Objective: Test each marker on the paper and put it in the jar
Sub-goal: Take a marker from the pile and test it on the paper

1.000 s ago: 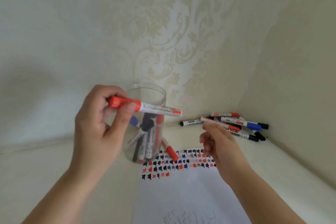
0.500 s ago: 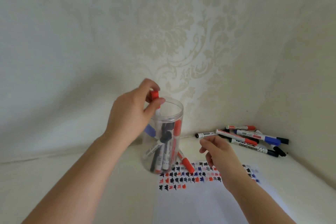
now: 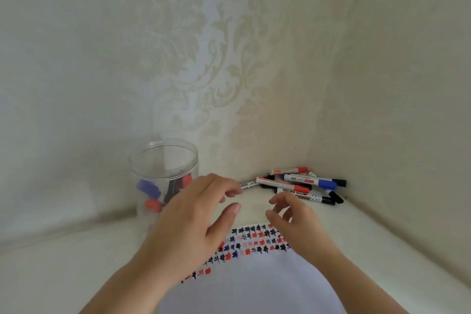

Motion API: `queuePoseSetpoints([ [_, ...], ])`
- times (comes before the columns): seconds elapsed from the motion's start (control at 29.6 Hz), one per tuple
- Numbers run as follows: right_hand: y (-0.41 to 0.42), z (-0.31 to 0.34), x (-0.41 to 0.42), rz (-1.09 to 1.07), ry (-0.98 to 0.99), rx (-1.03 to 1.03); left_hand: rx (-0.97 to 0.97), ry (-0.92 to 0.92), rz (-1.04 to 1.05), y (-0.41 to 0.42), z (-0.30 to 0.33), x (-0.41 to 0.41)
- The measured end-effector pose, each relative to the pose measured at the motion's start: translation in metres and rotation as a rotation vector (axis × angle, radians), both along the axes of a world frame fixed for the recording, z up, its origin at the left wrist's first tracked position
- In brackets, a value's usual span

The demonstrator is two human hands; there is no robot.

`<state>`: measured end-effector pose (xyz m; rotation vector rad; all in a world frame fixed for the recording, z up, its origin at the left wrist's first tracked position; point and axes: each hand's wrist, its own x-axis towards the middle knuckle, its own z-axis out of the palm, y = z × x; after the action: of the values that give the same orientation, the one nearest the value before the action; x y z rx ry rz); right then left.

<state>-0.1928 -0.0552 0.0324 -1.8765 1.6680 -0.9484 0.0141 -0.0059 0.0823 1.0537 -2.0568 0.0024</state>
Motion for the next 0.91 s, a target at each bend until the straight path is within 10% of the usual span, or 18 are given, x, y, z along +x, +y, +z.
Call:
queuePoseSetpoints([
  [0.27,-0.032,-0.015,-0.079,-0.141,0.346,0.068,0.52,-0.095,-0.08,-0.074,-0.058,-0.066],
  [0.91,-0.077,-0.029,-0.127,-0.094,0.943,-0.286,0.243,-0.559,0.157,-0.173,-0.075,-0.138],
])
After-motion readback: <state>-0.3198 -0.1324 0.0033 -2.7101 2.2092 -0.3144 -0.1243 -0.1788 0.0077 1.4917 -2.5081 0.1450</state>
